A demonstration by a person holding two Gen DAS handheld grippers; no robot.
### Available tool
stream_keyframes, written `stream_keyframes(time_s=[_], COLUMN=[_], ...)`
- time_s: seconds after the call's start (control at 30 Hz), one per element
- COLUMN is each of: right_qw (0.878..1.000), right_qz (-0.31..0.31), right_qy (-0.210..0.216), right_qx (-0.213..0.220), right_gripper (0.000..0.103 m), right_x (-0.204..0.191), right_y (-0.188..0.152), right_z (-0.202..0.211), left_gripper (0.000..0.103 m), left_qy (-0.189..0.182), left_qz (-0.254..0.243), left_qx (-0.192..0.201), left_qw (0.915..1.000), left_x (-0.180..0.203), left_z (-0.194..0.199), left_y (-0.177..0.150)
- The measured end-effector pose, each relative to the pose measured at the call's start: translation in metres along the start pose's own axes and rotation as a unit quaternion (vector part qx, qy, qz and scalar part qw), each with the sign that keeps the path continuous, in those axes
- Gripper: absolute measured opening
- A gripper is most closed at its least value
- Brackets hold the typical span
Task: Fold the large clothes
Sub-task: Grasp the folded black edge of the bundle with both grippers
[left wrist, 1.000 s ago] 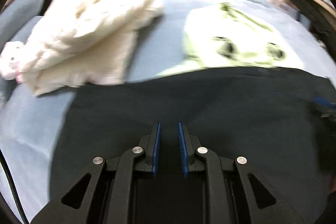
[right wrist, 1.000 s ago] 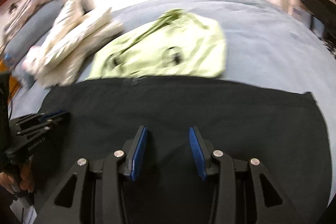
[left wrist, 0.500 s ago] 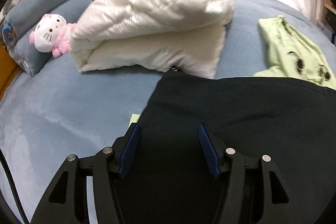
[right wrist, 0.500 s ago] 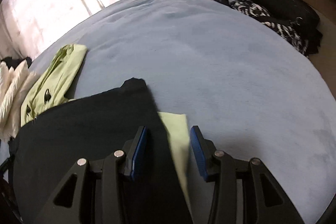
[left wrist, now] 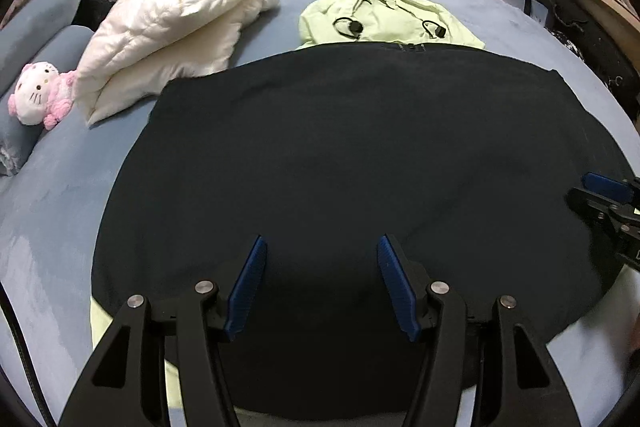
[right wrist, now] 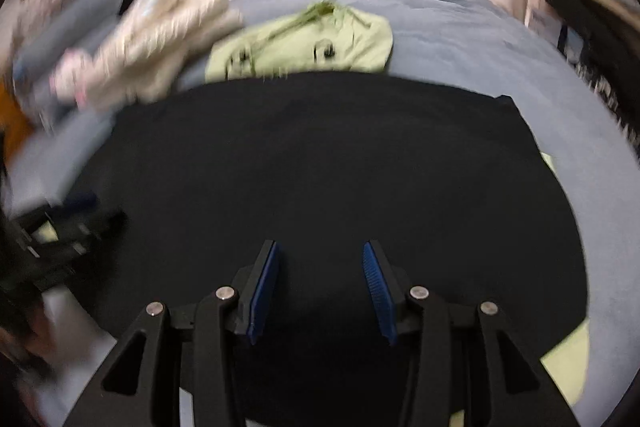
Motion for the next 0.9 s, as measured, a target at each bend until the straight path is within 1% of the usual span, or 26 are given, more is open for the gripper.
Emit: stream_keyframes(time_s=[0.07, 0.1, 0.13, 0.17, 0.2, 0.27, 0.3, 0.43, 0.67, 0.83, 0.9], right_qw=[1.000, 0.999, 0.999, 0.998, 0.996, 0.993, 0.992, 0.993, 0.992, 0.991, 0.990], right_qz=[0.002, -0.004, -0.025, -0.051, -0.087, -0.116, -0.119, -0.106, -0.111, -0.110, -0.112], right_qy=[-0.020, -0.042, -0.048, -0.043, -0.036, -0.028, -0.030, -0.055, -0.062, -0.080, -0.087], right_qx=[0.005, -0.001, -0.007, -0.007, -0.005, -0.002, -0.002, -0.010, -0.007, -0.009, -0.012], right_gripper=[0.044, 0.047, 0.058, 0.068, 0.069, 0.069, 0.069, 0.069, 0.069, 0.070, 0.071], right_x=[0.013, 0.024, 0.042, 0.053, 0.069, 0.083, 0.085, 0.076, 0.075, 0.072, 0.071], right_y=[-0.012, -0.016, -0.021, -0.027, -0.034, -0.039, -0.040, -0.036, -0.042, -0.042, -0.042], right_z=[0.008, 0.011, 0.014, 0.018, 0.022, 0.028, 0.031, 0.030, 0.030, 0.025, 0.024], left_gripper=[0.077, 0.079, 0.081, 0.081, 0.082, 0.082, 0.082, 0.082, 0.082, 0.082, 0.082], left_qy=[0.006, 0.011, 0.011, 0.007, 0.001, -0.005, -0.004, 0.003, 0.011, 0.022, 0.032], left_qz=[0.010, 0.023, 0.032, 0.044, 0.054, 0.073, 0.074, 0.073, 0.074, 0.069, 0.064], left_qx=[0.002, 0.000, -0.004, -0.011, -0.017, -0.023, -0.023, -0.029, -0.038, -0.043, -0.052], left_qw=[0.9999, 0.9997, 0.9994, 0.9990, 0.9984, 0.9971, 0.9969, 0.9969, 0.9964, 0.9964, 0.9961], left_x=[-0.014, -0.027, -0.033, -0.041, -0.044, -0.054, -0.054, -0.057, -0.064, -0.067, -0.065], left_z=[0.001, 0.001, 0.001, 0.000, 0.000, -0.001, 0.000, 0.001, 0.002, 0.003, 0.004], left_y=[-0.004, -0.007, -0.009, -0.012, -0.016, -0.019, -0.020, -0.022, -0.023, -0.025, -0.025])
Point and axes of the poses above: each gripper's, at about its wrist camera, not at the fingertips, and z roughly against the way its jaws point, x to its right, y to its top, the point moved 5 cm from there along -z, roughly the way its jaws point, and after that the axes turned 4 degrees about y, right-handed, at the moved point
